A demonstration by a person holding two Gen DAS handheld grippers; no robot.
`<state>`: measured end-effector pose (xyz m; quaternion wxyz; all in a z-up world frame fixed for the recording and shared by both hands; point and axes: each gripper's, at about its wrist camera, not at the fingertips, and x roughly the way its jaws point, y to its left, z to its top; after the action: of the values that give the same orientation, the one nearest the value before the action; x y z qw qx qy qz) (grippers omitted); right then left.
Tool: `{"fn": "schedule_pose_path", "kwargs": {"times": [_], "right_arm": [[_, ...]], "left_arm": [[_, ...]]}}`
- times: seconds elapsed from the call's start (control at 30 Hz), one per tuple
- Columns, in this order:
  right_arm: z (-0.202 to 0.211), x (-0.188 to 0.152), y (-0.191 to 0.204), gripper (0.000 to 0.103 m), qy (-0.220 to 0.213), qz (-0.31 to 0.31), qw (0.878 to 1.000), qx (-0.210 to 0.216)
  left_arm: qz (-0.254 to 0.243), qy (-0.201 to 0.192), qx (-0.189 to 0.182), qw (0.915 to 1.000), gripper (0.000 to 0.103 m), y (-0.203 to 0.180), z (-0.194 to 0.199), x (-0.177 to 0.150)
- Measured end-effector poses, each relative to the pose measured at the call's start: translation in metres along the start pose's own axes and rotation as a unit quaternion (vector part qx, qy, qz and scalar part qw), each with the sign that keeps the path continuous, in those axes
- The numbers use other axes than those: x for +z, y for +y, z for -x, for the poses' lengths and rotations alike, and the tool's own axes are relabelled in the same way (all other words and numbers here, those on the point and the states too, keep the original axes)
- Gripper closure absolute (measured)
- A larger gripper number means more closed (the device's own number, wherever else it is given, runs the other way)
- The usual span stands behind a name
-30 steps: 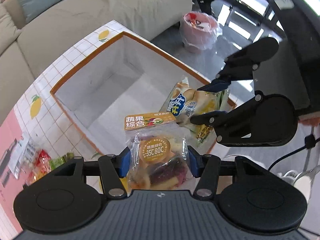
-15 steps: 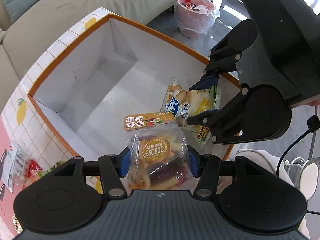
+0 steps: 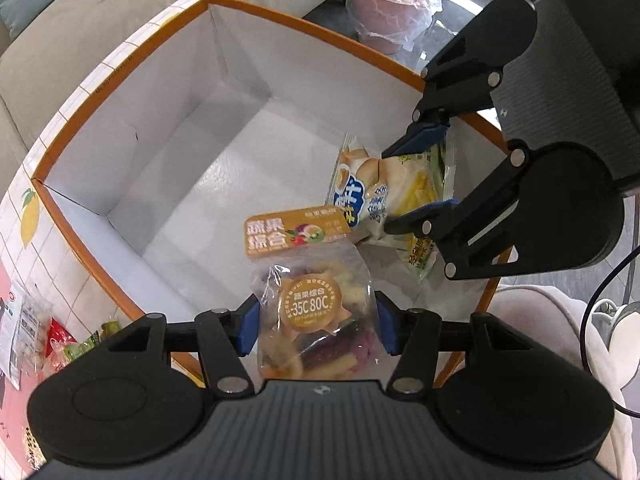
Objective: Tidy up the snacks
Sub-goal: 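Carry both bags over the orange box and open both tools to drop them, then move both tools back from the box toward the remaining snacks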
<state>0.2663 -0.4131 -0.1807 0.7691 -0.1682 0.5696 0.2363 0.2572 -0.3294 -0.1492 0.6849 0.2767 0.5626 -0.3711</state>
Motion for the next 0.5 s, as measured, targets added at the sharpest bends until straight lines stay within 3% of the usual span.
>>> {"fn": "schedule_pose_path", "kwargs": {"times": [0.17,0.23,0.5], "right_arm": [[0.001,0.003,0.007,0.059,0.007,0.011,1.000,-0.007],[0.002,0.006,0.008,0.053,0.006,0.013,1.000,-0.010],[0.016,0.010,0.015,0.039,-0.003,0.011,1.000,-0.027]], "left_arm": [[0.013,0.004,-0.009,0.9999,0.029,0.001,0.001,-0.003],[0.010,-0.008,-0.002,0.9999,0.024,0.000,0.007,-0.003],[0.008,-0.038,0.010,0.9992,0.022,-0.001,0.043,-0.010]]}}
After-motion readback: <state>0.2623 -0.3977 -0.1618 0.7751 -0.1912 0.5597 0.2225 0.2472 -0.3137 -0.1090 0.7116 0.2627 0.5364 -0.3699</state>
